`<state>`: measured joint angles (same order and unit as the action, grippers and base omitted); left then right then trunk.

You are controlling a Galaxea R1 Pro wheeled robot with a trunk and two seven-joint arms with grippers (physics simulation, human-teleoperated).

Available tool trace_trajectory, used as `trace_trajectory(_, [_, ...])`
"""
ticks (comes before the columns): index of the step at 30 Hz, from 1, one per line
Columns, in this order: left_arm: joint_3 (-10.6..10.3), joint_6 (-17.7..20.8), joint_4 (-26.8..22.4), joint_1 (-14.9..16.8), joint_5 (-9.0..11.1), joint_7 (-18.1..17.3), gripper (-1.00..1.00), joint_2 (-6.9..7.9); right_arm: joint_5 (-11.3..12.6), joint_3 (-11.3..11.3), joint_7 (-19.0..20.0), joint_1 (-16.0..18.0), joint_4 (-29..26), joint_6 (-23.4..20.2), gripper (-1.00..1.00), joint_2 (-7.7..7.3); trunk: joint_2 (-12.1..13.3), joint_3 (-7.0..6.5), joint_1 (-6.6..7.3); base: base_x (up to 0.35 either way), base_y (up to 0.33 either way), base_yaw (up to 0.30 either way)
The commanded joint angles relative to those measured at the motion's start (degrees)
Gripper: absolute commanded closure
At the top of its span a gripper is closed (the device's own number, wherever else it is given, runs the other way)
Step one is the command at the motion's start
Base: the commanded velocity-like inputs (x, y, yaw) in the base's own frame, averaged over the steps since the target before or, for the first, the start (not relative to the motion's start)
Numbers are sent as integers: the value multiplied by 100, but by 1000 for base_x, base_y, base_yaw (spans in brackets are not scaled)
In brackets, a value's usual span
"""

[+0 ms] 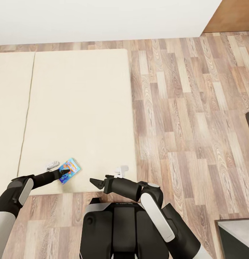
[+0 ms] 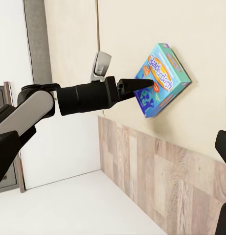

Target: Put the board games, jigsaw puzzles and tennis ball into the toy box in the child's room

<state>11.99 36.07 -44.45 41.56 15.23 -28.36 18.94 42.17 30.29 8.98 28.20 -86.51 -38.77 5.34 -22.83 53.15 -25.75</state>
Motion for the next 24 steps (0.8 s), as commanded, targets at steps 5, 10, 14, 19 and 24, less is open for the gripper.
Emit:
trace_trajectory(5, [13,41,-2,1,23,-12,-100,3,-7,-5,16,2,-5,-26,-100,2,-9,6,-3,0,-116,0])
trace_trajectory(10, [14,40,-2,1,30,-12,-100,4,-7,-5,16,2,-6,-26,-100,2,-9,6,-3,0,-36,0])
trace_trajectory(14, [15,40,-2,1,32,-16,-100,4,-7,-5,16,2,-5,-26,-100,2,-9,6,-3,0,-20,0])
trace_trajectory(19, [21,40,-2,1,39,-19,-100,4,-7,-5,16,2,-4,-25,-100,2,-9,6,-3,0,-99,0])
trace_trajectory(24, [28,40,-2,1,42,-18,-100,9,-7,-5,16,2,-6,-26,-100,2,-9,6,-3,0,-42,0])
